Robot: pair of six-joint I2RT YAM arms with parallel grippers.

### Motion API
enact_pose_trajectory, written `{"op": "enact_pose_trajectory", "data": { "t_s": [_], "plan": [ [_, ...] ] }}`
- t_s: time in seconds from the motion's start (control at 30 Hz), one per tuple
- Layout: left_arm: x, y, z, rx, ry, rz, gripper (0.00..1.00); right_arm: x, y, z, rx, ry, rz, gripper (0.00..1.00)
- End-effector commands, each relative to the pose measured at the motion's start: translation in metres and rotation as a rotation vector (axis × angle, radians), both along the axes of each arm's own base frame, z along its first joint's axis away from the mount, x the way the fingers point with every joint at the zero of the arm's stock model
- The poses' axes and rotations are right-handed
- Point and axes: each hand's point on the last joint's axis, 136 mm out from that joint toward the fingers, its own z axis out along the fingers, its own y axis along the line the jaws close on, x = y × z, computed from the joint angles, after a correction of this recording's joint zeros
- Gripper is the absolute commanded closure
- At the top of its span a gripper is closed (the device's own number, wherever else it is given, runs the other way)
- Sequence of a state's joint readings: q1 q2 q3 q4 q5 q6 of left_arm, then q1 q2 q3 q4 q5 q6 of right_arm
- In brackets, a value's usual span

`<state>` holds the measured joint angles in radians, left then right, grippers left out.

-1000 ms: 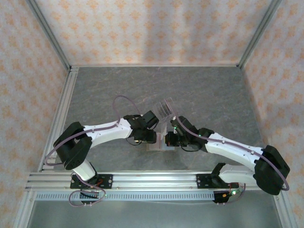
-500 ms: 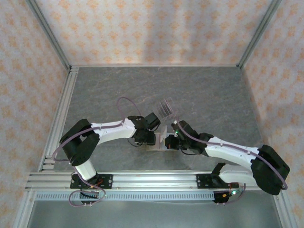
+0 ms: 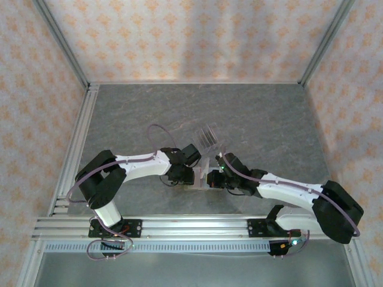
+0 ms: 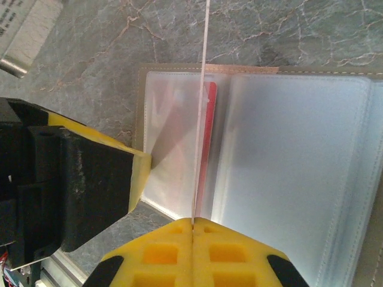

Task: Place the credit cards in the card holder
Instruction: Insert the credit card into the card slot.

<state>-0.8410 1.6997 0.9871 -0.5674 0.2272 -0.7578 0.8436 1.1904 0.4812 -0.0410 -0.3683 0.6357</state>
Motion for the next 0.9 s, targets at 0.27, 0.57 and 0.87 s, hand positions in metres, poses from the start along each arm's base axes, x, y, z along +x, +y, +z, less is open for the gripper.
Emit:
{"op": "enact_pose_trajectory", "data": {
  "t_s": [0.27,0.57,0.87],
  "plan": [
    [0.0,0.005,0.003,0.019,-0.029,-0.001,0.58,-0.003,0.006,-0.009,0.02,0.026,0.011,1.0],
    [0.001,0.005,0.002,0.021,-0.027,0.0,0.58,-0.009,0.01,-0.009,0.057,0.052,0.031,1.0],
    [0.001,0.006,0.002,0.025,-0.03,0.002,0.58,-0.017,0.008,-0.014,0.071,0.079,0.042,1.0]
  ]
}}
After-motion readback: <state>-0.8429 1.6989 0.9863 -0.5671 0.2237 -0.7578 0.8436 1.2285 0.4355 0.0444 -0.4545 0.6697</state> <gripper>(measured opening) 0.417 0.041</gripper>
